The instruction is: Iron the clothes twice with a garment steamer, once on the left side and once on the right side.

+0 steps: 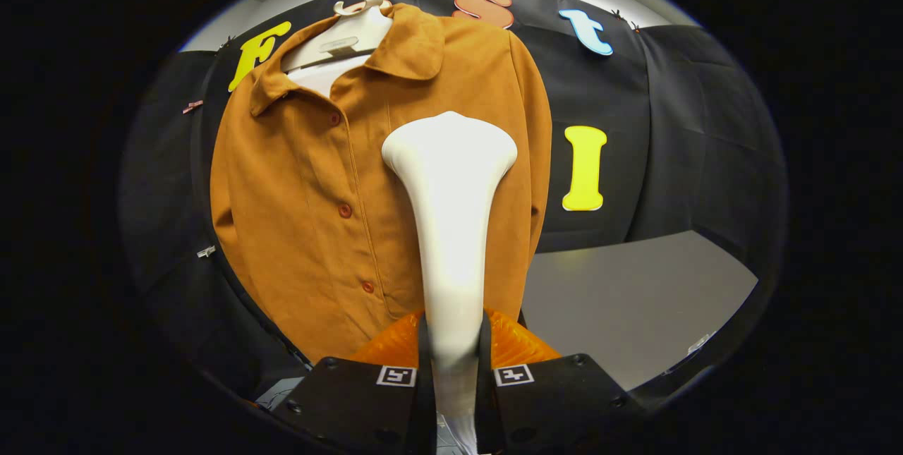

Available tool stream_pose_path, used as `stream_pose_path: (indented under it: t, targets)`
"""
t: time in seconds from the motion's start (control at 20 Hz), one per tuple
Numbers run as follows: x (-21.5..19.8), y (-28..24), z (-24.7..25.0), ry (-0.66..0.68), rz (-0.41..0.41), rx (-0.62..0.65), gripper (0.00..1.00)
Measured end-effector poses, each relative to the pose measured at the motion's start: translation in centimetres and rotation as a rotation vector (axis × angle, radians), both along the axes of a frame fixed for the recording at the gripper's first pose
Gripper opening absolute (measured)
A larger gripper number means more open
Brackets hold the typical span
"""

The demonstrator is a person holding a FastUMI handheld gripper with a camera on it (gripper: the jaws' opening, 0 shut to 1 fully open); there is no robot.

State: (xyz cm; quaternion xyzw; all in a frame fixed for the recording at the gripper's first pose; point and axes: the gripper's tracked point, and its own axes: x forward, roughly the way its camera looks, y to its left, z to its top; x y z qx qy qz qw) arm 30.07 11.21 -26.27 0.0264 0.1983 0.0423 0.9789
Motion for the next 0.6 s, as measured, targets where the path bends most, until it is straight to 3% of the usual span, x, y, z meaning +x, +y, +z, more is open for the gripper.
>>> stream_pose_path:
  t: [0.6]
  targets:
    - [-2.7, 0.3, -9.5, 0.203, -0.023, 0.004, 0.25]
